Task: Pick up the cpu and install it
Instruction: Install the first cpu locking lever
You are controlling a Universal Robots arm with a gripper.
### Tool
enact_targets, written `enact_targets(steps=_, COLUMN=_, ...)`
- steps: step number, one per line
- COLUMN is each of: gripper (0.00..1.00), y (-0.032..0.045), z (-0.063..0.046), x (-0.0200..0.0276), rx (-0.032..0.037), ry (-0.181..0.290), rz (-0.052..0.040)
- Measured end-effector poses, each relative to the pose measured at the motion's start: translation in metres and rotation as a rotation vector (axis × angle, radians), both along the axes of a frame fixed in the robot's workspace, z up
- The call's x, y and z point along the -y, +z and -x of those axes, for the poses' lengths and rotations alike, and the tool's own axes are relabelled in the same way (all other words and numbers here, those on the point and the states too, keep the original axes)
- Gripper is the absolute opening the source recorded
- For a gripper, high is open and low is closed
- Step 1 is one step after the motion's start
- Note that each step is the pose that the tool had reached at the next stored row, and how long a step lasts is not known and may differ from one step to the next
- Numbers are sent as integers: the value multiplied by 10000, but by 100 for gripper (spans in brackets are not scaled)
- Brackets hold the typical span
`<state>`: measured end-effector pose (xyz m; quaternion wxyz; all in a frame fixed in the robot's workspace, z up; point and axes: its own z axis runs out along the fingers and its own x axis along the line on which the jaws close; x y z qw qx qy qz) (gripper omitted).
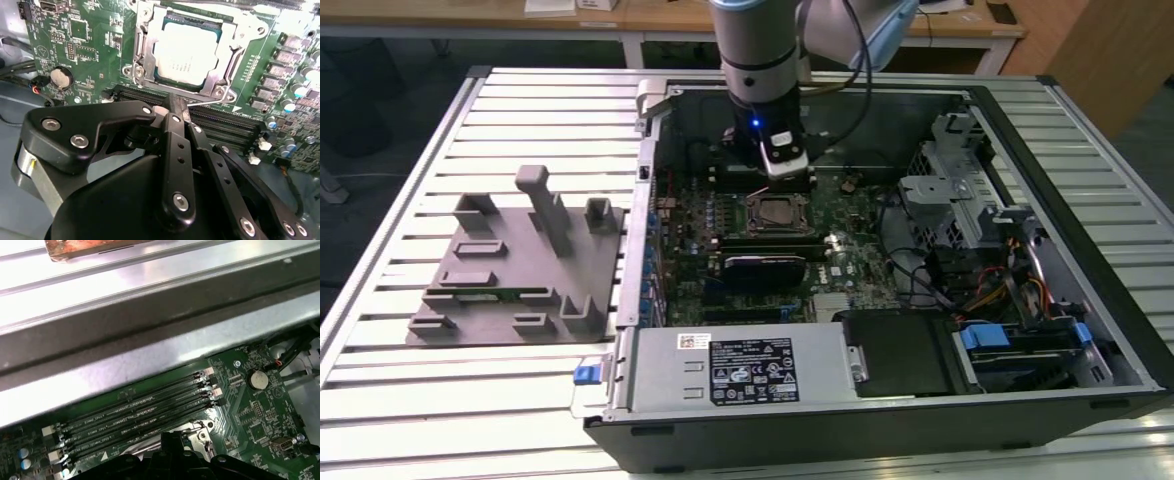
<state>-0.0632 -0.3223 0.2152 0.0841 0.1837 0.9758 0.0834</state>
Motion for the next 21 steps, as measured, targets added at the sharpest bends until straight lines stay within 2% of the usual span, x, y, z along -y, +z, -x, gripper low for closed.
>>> enact_targets(steps=3, gripper=11, y=-12, z=-2, x=-24, rx=4, ry=-88, rz=5)
enact_targets(steps=12, gripper=11, y=-23, z=-2, x=-28, rx=10, ry=-50, rz=52)
enact_targets(steps=18, gripper=11, y=-63, z=-3, x=-28, rx=25, ry=781, rz=49)
enact_targets(steps=21, gripper=11, y=-84, z=-4, x=-28, rx=41, ry=990, rz=53)
